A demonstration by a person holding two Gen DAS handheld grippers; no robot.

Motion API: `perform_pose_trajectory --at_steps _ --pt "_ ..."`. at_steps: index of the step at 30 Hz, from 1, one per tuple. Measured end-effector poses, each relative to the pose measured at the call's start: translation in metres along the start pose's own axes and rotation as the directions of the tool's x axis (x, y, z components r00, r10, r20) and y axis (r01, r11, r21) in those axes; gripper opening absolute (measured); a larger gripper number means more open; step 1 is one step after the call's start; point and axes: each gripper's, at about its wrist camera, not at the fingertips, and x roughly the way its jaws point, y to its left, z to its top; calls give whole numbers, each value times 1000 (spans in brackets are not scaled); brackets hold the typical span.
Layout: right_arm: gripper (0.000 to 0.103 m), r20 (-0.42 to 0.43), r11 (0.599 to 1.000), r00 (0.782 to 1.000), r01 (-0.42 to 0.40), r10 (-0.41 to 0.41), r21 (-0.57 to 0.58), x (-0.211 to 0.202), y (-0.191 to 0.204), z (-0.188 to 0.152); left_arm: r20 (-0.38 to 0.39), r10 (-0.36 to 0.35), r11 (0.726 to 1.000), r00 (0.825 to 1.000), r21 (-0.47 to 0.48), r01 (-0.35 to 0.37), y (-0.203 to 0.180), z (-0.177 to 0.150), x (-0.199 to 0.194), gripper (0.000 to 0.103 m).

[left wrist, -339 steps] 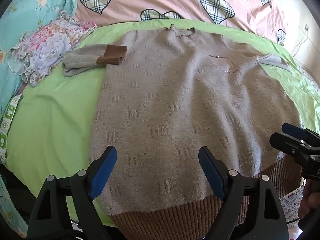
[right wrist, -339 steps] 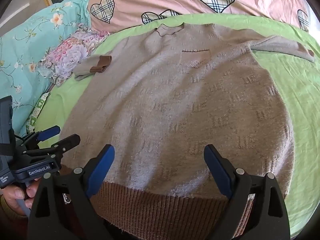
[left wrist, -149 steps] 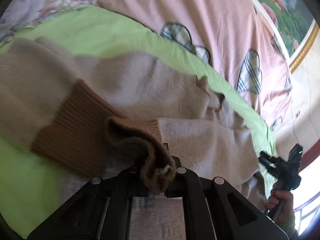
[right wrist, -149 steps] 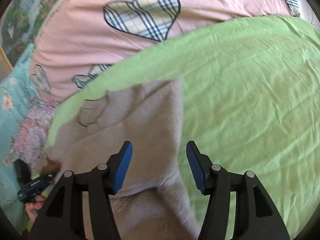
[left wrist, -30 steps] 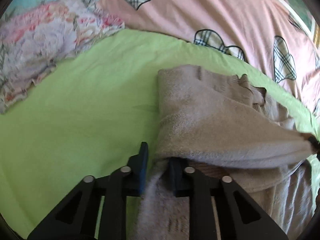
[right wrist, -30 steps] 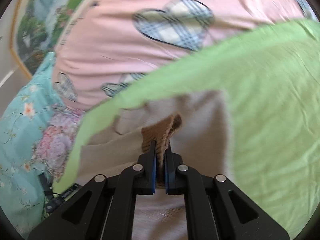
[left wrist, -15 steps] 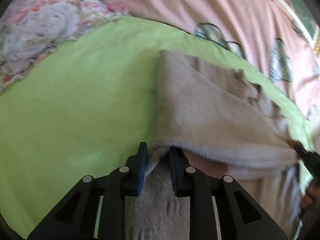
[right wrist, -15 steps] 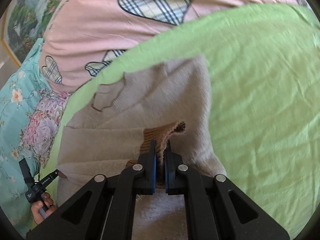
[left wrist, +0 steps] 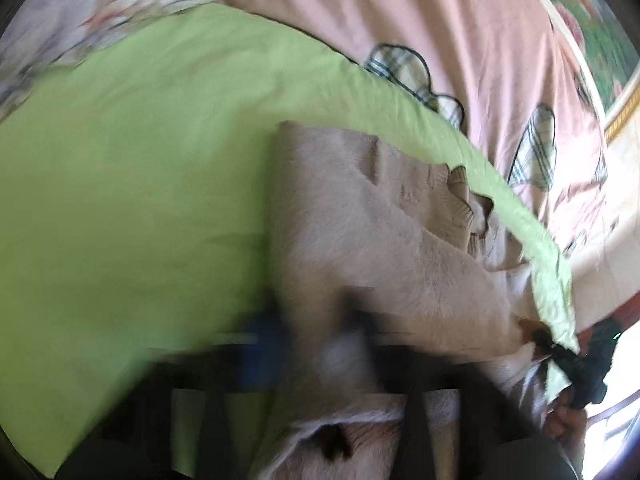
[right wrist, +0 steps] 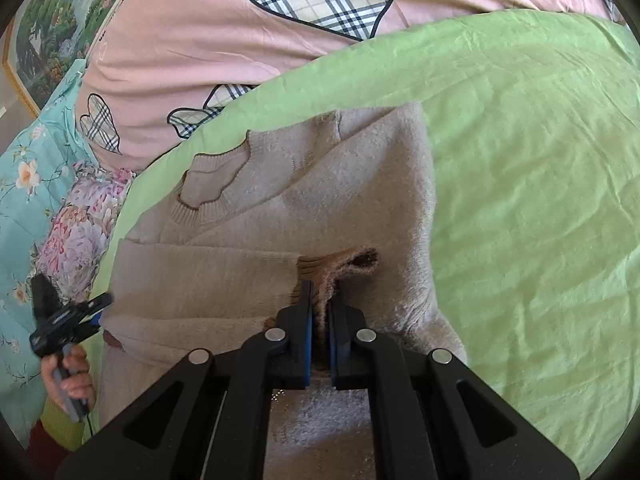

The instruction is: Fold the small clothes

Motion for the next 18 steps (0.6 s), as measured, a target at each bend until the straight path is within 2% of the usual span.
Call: perform_pose_trajectory --at_steps 1,4,8,10,14,17,18 --pt "7 5 1000 1000 -5 5 -4 -2 2 2 28 43 999 999 6 -43 -3 1 0 7" --pt "7 54 999 998 -15 17 -32 -13 7 9 66 98 995 993 7 -99 -7 -1 1 6" --pt "8 8 995 997 72 -72 -71 0 5 3 60 169 984 984 38 -171 -15 -5 7 7" --pt "11 -38 993 995 94 -96 -70 8 0 -5 56 177 983 983 45 -180 -20 -5 1 8" --pt "15 -18 995 996 89 -90 -46 -11 -7 -9 84 169 983 982 65 -174 -29 -16 -34 9" --pt "27 1 996 997 82 -82 -37 -33 -8 -14 92 126 989 988 68 -133 -36 -36 -64 9" --pt "34 9 995 996 86 -86 -43 -40 -7 -17 92 122 989 988 68 -128 -39 -41 -69 10"
